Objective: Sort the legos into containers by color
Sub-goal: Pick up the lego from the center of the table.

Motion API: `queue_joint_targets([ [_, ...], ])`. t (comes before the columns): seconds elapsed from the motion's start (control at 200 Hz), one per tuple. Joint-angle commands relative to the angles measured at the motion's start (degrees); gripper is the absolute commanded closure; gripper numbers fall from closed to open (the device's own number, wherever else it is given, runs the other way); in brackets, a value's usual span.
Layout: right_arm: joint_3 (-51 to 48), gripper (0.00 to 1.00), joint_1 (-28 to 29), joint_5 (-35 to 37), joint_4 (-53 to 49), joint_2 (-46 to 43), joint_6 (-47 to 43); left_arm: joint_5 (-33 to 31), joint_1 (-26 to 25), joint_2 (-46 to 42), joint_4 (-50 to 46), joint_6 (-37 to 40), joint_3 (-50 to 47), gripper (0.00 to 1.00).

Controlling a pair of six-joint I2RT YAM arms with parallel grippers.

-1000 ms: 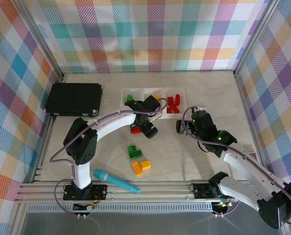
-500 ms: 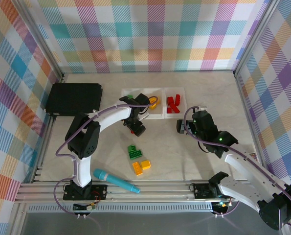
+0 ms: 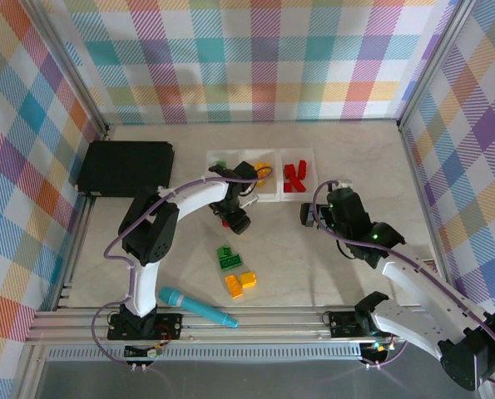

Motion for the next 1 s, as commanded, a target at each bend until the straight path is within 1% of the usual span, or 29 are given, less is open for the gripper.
queue_joint_targets([
  [0.0, 1.0, 0.01, -0.3, 0.1, -0.4, -0.1, 1.0, 1.6, 0.3, 1.6, -1.5, 1.6, 1.9, 0.22],
  [0.135, 0.9, 0.01, -0.3, 0.2, -0.3, -0.5, 0.8, 2.0, 0.4, 2.7, -1.2, 1.7, 2.1, 0.24],
  [0.48, 1.2, 0.01, -0.3, 0.2, -0.1, -0.1, 0.7, 4.6, 0.4, 4.9, -1.1, 0.6, 2.4, 0.43],
  [0.59, 1.4, 0.01, -0.3, 0.0, 0.4, 0.1, 0.5, 4.8, 0.3, 5.0, -1.2, -0.1, 2.1, 0.56],
  [0.79, 1.6, 0.01, -0.3, 0.0, 0.5, 0.2, 0.4, 5.9, 0.2, 3.5, -0.9, -2.8, 3.1, 0.73],
  [0.88, 1.7, 0.01, -0.3, 0.1, 0.4, 0.1, 0.3, 6.3, 0.0, 2.1, -0.2, -5.1, 4.3, 0.79],
  [0.995, 1.8, 0.01, -0.3, 0.1, 0.2, -0.3, -0.1, 7.8, -0.6, 0.3, 1.3, -8.4, 6.6, 0.83],
])
